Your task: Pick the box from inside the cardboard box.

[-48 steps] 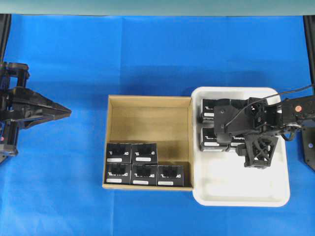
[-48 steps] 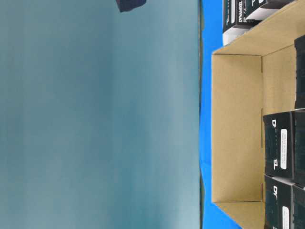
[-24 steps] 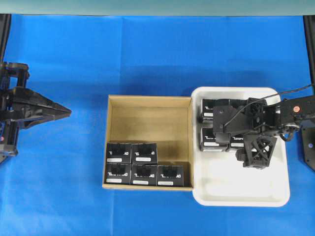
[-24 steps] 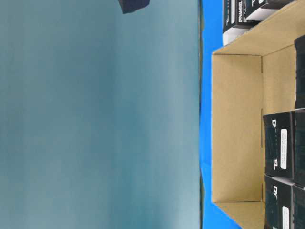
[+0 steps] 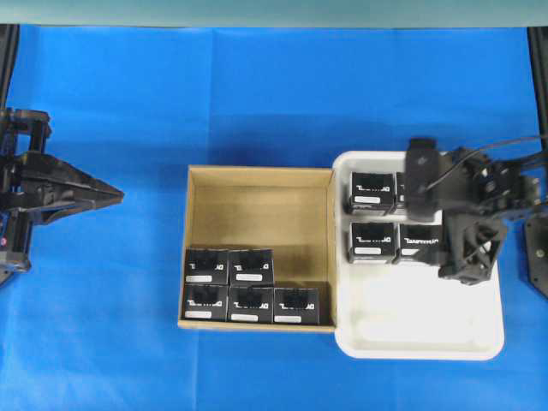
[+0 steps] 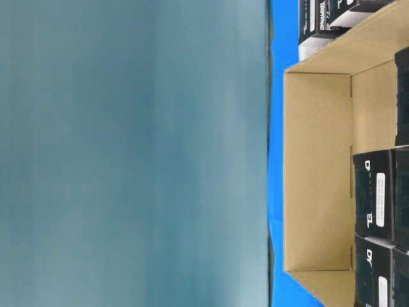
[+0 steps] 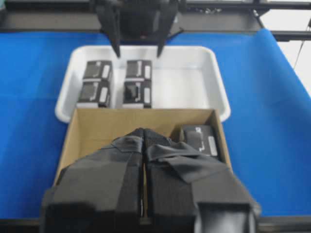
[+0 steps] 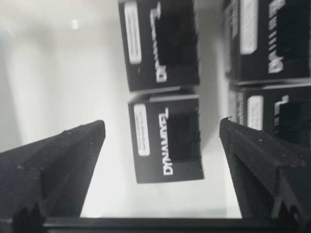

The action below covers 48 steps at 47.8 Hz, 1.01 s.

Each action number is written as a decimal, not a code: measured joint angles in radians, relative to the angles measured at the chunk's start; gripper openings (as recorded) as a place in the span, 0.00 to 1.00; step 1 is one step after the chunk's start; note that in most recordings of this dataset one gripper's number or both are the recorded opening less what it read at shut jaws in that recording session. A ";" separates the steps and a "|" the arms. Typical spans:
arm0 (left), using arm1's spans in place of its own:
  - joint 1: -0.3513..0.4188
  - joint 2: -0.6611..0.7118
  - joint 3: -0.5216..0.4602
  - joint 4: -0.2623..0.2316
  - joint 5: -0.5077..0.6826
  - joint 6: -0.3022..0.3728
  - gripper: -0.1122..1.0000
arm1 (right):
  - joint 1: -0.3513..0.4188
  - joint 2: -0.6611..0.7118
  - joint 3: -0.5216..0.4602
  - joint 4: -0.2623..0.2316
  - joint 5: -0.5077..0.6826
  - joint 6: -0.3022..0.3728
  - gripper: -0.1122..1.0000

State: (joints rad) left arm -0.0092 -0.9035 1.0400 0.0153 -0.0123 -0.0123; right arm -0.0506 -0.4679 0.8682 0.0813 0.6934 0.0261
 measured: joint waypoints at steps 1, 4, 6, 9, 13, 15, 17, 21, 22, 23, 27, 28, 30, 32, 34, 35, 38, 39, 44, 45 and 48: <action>0.000 0.002 -0.002 0.000 0.002 0.000 0.08 | -0.002 -0.012 0.000 0.000 -0.003 0.003 0.97; 0.000 0.002 -0.002 0.000 0.000 0.000 0.08 | -0.005 -0.057 0.000 0.000 -0.032 0.005 0.97; 0.000 0.002 -0.002 0.000 0.000 0.000 0.08 | -0.009 -0.086 0.000 0.000 -0.057 0.005 0.97; 0.000 0.002 -0.002 -0.002 0.000 0.002 0.08 | -0.012 -0.132 0.000 0.000 -0.095 0.005 0.97; 0.000 0.002 -0.002 0.000 0.000 0.000 0.08 | -0.015 -0.178 0.011 0.002 -0.150 0.003 0.97; 0.000 0.000 -0.002 0.000 0.000 0.000 0.08 | -0.015 -0.195 0.021 0.002 -0.176 0.003 0.97; 0.000 0.002 -0.002 0.000 0.000 0.000 0.08 | -0.017 -0.216 0.031 0.000 -0.207 0.003 0.97; 0.000 0.002 -0.002 0.000 0.000 0.000 0.08 | -0.017 -0.255 0.041 0.000 -0.258 0.003 0.96; 0.000 0.000 -0.002 0.000 0.002 0.000 0.08 | -0.017 -0.264 0.043 0.000 -0.270 0.003 0.96; 0.000 0.002 -0.002 0.000 0.002 0.000 0.08 | -0.017 -0.272 0.044 0.000 -0.281 0.002 0.96; 0.000 0.002 -0.002 0.000 0.000 0.000 0.08 | -0.015 -0.302 0.049 0.000 -0.334 0.000 0.96; 0.000 0.002 -0.002 0.000 0.002 0.000 0.08 | -0.017 -0.307 0.051 0.000 -0.348 -0.002 0.96; 0.000 0.002 -0.002 0.000 0.002 0.000 0.08 | -0.017 -0.318 0.052 0.000 -0.373 -0.003 0.96; 0.000 0.002 -0.002 0.000 0.002 0.000 0.08 | -0.015 -0.327 0.054 0.002 -0.399 -0.006 0.96; 0.002 0.002 -0.002 0.000 0.002 0.000 0.08 | -0.017 -0.334 0.055 0.000 -0.422 -0.006 0.96; 0.000 0.000 -0.002 0.000 0.000 0.000 0.08 | -0.017 -0.337 0.055 0.000 -0.433 -0.006 0.96; 0.000 0.002 -0.002 0.000 0.002 0.002 0.08 | -0.017 -0.337 0.055 0.000 -0.466 -0.006 0.96; 0.000 0.002 -0.002 -0.002 0.002 0.000 0.08 | -0.017 -0.339 0.055 0.002 -0.474 -0.006 0.96; 0.000 0.002 -0.002 0.000 0.002 0.000 0.08 | -0.017 -0.341 0.055 0.000 -0.505 -0.006 0.96; 0.000 0.002 -0.002 0.000 0.002 0.000 0.08 | -0.017 -0.341 0.055 0.000 -0.506 -0.006 0.96; 0.000 0.002 -0.002 0.000 0.002 0.000 0.08 | -0.017 -0.341 0.055 0.000 -0.514 -0.006 0.96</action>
State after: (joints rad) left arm -0.0092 -0.9020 1.0385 0.0153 -0.0107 -0.0123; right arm -0.0675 -0.8084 0.9235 0.0813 0.1795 0.0199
